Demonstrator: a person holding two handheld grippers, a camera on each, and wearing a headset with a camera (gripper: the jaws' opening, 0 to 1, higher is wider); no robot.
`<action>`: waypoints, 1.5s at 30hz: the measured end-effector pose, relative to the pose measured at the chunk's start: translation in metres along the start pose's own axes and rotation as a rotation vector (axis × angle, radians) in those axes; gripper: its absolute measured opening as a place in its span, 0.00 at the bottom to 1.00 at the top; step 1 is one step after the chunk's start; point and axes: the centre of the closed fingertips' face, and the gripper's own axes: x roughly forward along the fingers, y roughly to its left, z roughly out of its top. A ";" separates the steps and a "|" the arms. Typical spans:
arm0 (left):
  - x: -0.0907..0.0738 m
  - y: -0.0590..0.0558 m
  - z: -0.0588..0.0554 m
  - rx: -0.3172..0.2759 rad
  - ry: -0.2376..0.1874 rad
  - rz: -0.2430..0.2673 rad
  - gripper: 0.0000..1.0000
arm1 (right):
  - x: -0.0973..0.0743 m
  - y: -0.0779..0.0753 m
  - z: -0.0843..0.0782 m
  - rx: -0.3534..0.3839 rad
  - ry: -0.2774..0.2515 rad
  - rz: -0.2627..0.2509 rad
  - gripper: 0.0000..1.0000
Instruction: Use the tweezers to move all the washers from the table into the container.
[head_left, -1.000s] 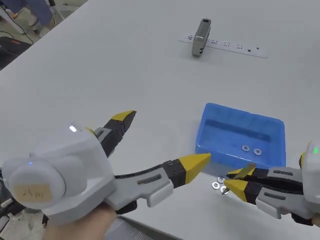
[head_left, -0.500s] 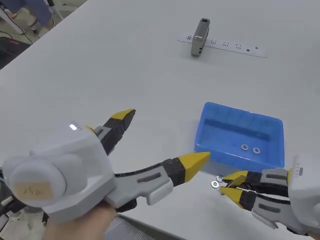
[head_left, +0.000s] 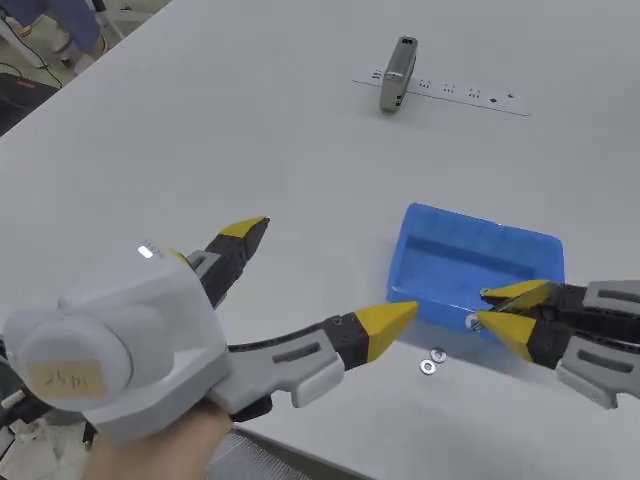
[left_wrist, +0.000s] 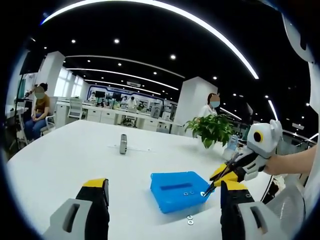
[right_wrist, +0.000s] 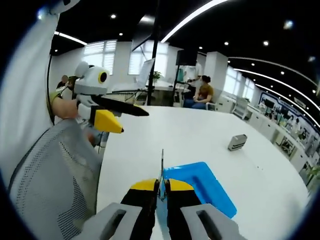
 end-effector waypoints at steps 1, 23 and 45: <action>0.000 0.000 0.000 0.000 0.000 0.001 0.94 | 0.000 -0.007 0.002 0.015 -0.005 -0.016 0.03; 0.000 0.001 -0.003 0.007 0.015 0.005 0.94 | 0.055 -0.078 -0.059 0.451 0.108 -0.100 0.03; 0.002 -0.001 -0.007 0.017 0.039 -0.007 0.94 | 0.035 -0.067 -0.032 0.427 0.002 -0.118 0.03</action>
